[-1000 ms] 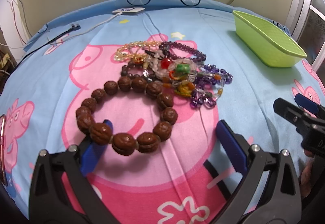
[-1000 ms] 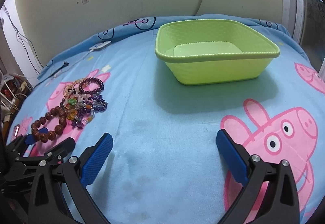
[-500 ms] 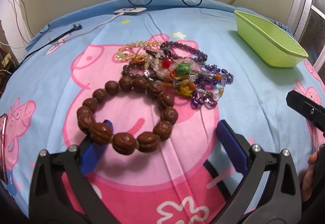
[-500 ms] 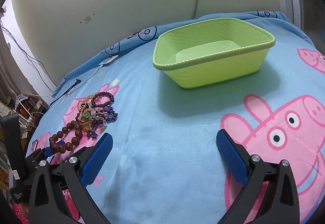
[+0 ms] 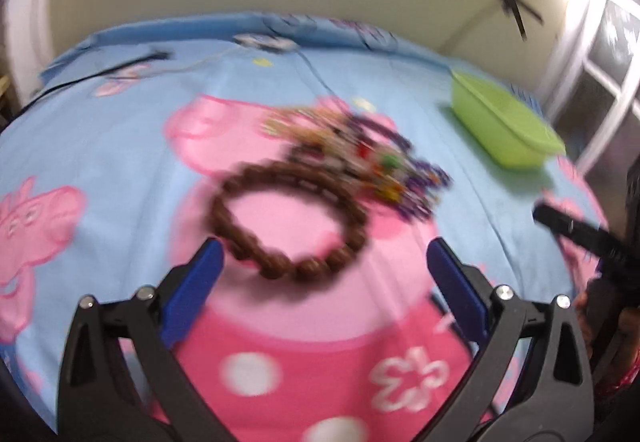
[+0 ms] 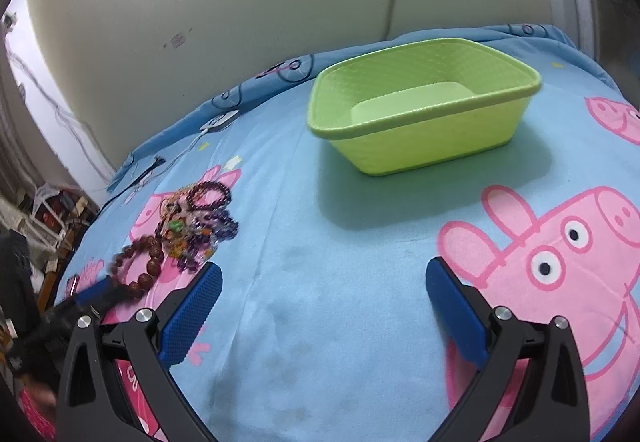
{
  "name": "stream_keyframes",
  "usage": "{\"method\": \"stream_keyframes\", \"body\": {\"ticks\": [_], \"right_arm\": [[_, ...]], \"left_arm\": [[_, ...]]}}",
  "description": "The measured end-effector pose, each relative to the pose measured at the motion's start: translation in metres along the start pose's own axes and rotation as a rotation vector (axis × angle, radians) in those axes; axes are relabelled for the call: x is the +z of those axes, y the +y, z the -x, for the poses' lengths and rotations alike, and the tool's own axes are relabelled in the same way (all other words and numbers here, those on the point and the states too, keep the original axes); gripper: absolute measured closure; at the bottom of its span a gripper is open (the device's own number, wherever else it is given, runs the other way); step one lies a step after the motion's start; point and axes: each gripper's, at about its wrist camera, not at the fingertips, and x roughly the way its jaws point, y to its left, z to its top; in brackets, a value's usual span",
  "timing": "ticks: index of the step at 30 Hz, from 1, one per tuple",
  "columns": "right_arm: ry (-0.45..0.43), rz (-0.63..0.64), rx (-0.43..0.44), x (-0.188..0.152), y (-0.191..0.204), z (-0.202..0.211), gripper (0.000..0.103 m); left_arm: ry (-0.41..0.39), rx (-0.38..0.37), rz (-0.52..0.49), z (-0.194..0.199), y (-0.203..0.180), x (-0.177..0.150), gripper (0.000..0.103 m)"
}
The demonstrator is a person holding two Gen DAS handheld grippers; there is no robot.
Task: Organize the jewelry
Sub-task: 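Close the right gripper on the brown wooden bead bracelet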
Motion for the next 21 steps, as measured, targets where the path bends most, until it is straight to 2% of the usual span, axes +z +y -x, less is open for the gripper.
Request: {"method": "stream_keyframes", "body": {"ticks": [5,6,7,9,10,11,13,15,17,19,21], "right_arm": [[0.007,0.101,0.038,-0.001,0.026,-0.004,0.020],[0.013,0.139,0.055,-0.001,0.036,-0.006,0.025],[0.018,0.168,0.067,-0.002,0.044,-0.007,0.037],[0.035,0.229,0.094,-0.003,0.062,-0.011,0.051],[0.057,0.269,0.126,-0.003,0.075,-0.015,0.060],[0.072,0.281,0.141,-0.002,0.080,-0.018,0.064],[0.128,0.315,0.200,-0.001,0.100,-0.030,0.078],[0.167,0.333,0.239,-0.001,0.115,-0.039,0.083],[0.199,0.352,0.280,0.003,0.132,-0.054,0.085],[0.228,0.362,0.282,0.007,0.147,-0.072,0.085],[0.258,0.358,0.295,0.011,0.157,-0.088,0.086]], "left_arm": [[-0.026,0.008,0.054,0.023,0.050,0.015,0.007],[-0.033,0.000,0.049,0.026,0.055,0.017,0.012],[-0.036,-0.006,0.040,0.028,0.056,0.019,0.014],[-0.027,-0.019,0.012,0.029,0.056,0.020,0.019],[-0.013,-0.025,-0.008,0.026,0.055,0.021,0.023],[0.000,-0.027,-0.021,0.022,0.052,0.021,0.028],[0.046,-0.039,-0.036,0.011,0.050,0.024,0.034],[0.088,-0.046,-0.040,-0.001,0.049,0.026,0.039],[0.112,-0.036,-0.042,-0.009,0.048,0.027,0.042],[0.148,-0.016,-0.029,-0.021,0.051,0.029,0.054],[0.165,-0.004,-0.004,-0.028,0.056,0.028,0.073]]}}
